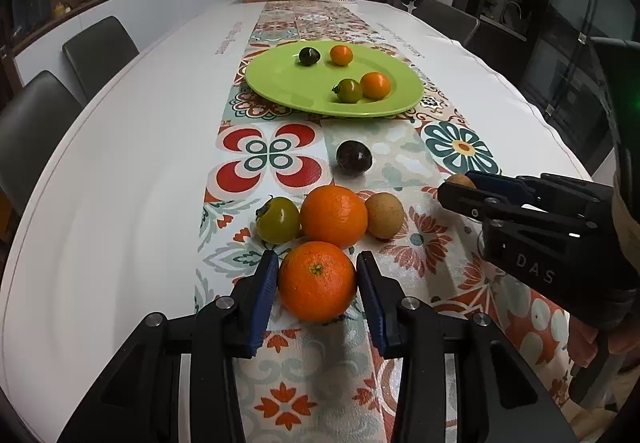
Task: Organize fruits
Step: 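Move left tool onto a large orange while right tool reaches a brown kiwi, then close left gripper on large orange while right gripper closes on brown kiwi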
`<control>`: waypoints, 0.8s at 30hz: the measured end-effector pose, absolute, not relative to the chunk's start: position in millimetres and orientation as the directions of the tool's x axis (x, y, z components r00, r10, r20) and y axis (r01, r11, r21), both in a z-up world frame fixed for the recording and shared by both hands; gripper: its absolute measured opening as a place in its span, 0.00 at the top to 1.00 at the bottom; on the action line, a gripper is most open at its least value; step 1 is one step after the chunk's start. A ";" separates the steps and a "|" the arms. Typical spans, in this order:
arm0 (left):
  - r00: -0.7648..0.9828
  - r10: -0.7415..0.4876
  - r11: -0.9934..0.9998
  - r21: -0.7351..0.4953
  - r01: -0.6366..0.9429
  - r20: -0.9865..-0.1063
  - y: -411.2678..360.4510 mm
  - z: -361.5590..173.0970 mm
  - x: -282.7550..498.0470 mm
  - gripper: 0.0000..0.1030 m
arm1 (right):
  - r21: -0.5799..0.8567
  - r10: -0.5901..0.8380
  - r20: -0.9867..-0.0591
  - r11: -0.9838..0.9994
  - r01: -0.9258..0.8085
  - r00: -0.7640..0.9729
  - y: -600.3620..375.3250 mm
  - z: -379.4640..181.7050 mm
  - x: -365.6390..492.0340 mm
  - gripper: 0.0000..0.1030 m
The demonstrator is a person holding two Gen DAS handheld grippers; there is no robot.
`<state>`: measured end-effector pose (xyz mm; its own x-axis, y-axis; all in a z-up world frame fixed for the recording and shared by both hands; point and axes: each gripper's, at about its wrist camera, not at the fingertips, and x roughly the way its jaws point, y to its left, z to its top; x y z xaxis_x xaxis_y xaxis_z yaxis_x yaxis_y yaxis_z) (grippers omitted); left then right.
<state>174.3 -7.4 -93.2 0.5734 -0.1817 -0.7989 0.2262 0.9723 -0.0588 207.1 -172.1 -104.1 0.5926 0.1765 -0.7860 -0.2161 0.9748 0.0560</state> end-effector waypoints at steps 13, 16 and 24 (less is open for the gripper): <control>0.658 -0.221 0.962 -0.052 0.266 -0.719 -16.4 -39.1 171.1 0.61 | 0.066 0.225 -0.724 0.964 -0.259 0.652 -169.0 -62.4 181.6 0.73; 0.680 -0.225 0.960 -0.041 0.275 -0.698 -20.5 -27.1 178.3 0.61 | 0.068 0.234 -0.701 0.962 -0.264 0.674 -169.1 -51.2 180.7 0.73; 0.717 -0.236 0.954 -0.017 0.299 -0.656 -28.5 -3.4 208.8 0.61 | 0.042 0.224 -0.651 0.965 -0.260 0.725 -173.5 -26.1 200.1 0.73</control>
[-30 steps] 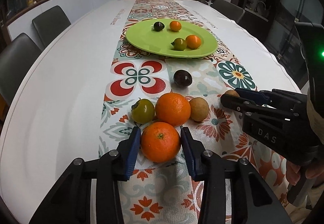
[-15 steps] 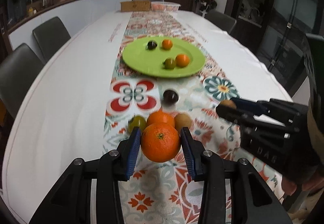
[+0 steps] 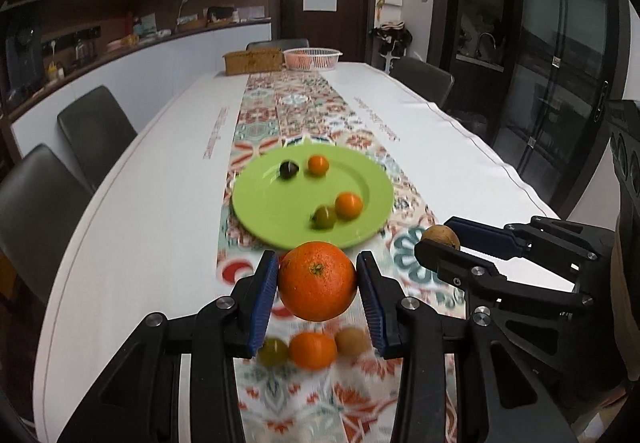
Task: Organize fruits
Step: 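Close left gripper on large orange while right gripper closes on brown kiwi, then carry the large orange and kiwi in both grippers over the green plate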
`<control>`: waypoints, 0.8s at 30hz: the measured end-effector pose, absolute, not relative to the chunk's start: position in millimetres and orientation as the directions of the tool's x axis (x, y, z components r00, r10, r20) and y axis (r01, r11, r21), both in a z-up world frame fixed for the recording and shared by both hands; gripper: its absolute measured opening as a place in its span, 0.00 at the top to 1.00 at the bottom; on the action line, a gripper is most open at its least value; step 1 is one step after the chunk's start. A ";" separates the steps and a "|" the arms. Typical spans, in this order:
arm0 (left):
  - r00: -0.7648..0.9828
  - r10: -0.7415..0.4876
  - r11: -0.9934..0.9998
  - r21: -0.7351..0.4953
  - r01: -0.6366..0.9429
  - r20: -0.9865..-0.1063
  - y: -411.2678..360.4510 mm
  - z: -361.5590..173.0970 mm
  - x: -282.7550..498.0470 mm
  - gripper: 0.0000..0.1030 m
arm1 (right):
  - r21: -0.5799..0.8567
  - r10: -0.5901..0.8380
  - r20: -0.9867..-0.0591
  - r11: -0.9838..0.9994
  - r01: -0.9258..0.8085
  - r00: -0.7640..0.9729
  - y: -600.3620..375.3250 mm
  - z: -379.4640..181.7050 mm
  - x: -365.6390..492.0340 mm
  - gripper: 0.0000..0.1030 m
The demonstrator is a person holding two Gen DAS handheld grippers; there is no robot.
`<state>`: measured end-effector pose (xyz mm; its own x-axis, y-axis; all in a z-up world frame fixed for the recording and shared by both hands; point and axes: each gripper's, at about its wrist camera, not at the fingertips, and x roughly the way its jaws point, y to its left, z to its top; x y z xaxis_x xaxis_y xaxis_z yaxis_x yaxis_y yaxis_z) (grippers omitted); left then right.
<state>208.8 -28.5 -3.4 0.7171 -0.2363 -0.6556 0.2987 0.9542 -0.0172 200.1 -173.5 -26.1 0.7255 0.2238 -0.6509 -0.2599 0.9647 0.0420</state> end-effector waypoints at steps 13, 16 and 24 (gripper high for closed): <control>0.697 -0.278 0.944 -0.054 0.326 -0.661 -32.4 1.1 290.3 0.61 | 0.049 0.203 -0.664 0.972 -0.229 0.720 -181.8 -22.7 282.6 0.73; 0.689 -0.281 0.944 -0.064 0.323 -0.668 -30.2 -2.1 310.0 0.61 | 0.034 0.191 -0.665 0.974 -0.226 0.722 -182.3 -22.8 300.7 0.73; 0.650 -0.296 0.939 -0.088 0.332 -0.700 -31.9 -14.9 351.9 0.61 | 0.024 0.172 -0.675 0.977 -0.211 0.718 -183.8 -28.0 339.7 0.73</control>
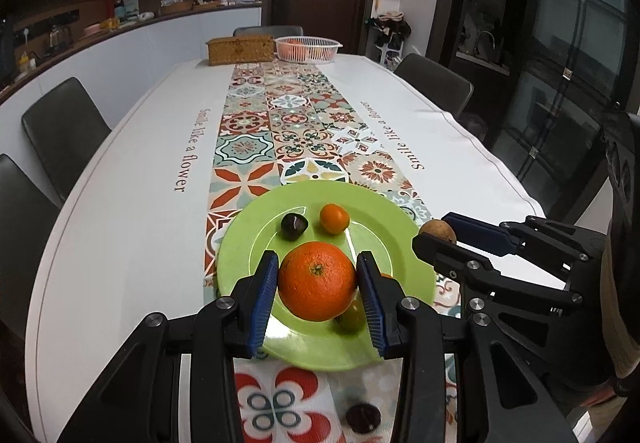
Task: Organize fruits
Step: 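Carry the large orange and kiwi in both grippers over the green plate, then open both grippers to set the orange and kiwi on the plate, then move left tool to yellow-green tomato while right tool moves to another kiwi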
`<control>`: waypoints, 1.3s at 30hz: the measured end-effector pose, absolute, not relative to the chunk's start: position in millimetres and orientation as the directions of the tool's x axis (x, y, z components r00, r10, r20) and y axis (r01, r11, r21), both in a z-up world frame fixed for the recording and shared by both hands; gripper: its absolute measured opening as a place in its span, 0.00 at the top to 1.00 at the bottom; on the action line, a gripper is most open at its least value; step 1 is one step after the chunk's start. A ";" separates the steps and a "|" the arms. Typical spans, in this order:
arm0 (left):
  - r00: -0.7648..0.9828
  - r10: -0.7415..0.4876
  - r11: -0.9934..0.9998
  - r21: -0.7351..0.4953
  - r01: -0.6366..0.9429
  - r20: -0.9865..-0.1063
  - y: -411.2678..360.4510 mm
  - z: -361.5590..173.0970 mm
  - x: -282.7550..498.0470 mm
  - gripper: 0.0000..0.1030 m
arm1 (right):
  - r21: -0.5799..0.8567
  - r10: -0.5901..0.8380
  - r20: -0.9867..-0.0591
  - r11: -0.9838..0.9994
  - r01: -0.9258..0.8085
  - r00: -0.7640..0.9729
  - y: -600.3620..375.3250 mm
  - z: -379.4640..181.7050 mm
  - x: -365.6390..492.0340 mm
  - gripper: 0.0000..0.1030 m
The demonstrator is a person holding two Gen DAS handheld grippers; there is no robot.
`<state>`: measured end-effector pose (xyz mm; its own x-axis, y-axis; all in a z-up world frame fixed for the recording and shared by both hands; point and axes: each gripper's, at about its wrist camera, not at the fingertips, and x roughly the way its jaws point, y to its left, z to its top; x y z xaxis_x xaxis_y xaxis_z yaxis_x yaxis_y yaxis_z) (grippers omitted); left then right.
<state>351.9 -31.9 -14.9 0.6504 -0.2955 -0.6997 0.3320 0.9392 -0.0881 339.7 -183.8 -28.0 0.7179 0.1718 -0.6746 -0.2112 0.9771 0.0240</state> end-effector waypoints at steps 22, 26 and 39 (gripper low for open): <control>0.658 -0.217 0.954 -0.012 0.301 -0.721 -26.2 -15.1 348.0 0.53 | 0.054 0.161 -0.687 0.984 -0.172 0.708 -195.5 -38.8 340.5 0.62; 0.697 -0.188 0.957 0.030 0.289 -0.692 -23.0 -4.8 328.9 0.50 | 0.066 0.175 -0.675 0.982 -0.178 0.717 -197.0 -33.2 326.6 0.62; 0.777 -0.162 0.957 0.095 0.274 -0.608 -9.5 25.1 257.4 0.43 | 0.054 0.203 -0.615 0.975 -0.216 0.762 -187.6 -5.9 267.5 0.62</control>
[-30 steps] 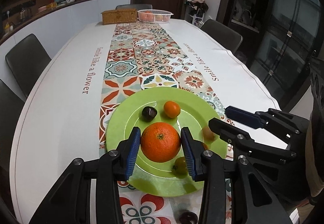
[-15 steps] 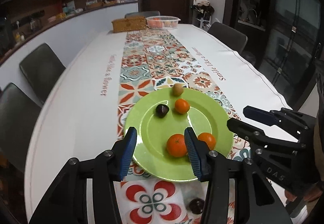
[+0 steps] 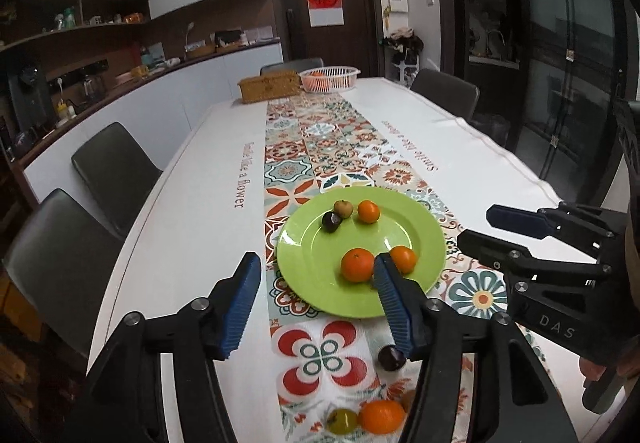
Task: Organize fruits
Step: 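Move left tool to yellow-green tomato while right tool moves to another kiwi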
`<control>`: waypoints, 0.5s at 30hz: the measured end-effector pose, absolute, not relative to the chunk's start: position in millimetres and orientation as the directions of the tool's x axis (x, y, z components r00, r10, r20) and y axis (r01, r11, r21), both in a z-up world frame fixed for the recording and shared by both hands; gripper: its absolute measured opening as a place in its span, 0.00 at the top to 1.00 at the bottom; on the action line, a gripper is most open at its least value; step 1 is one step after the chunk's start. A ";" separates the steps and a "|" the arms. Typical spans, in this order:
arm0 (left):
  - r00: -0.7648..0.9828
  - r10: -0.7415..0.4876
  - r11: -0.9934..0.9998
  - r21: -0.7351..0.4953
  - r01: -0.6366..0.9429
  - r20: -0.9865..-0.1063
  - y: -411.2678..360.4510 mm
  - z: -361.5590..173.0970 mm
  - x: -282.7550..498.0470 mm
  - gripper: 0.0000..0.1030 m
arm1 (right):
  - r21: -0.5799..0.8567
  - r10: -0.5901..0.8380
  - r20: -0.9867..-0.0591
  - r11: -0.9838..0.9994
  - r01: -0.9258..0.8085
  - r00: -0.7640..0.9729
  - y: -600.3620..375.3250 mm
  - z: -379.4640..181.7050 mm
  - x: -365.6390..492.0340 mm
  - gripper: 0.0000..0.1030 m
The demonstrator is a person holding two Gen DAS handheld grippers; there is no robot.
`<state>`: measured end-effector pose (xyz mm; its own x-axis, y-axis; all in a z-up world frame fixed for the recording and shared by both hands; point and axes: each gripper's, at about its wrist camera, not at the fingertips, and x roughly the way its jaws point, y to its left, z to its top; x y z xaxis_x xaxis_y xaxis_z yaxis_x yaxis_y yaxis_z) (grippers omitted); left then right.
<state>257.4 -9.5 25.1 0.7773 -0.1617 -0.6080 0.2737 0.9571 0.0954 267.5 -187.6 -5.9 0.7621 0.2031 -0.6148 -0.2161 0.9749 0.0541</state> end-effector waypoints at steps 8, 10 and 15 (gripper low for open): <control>0.809 -0.164 0.961 0.095 0.261 -0.564 9.2 37.2 217.4 0.32 | 0.050 0.234 -0.586 0.966 -0.253 0.776 -175.1 10.3 230.3 0.55; 0.816 -0.164 0.964 0.088 0.253 -0.554 16.0 39.1 208.3 0.30 | 0.043 0.240 -0.578 0.963 -0.265 0.780 -170.7 12.5 223.0 0.54; 0.831 -0.152 0.966 0.097 0.239 -0.535 27.8 40.2 188.6 0.24 | 0.037 0.265 -0.576 0.953 -0.300 0.773 -158.5 14.3 206.7 0.54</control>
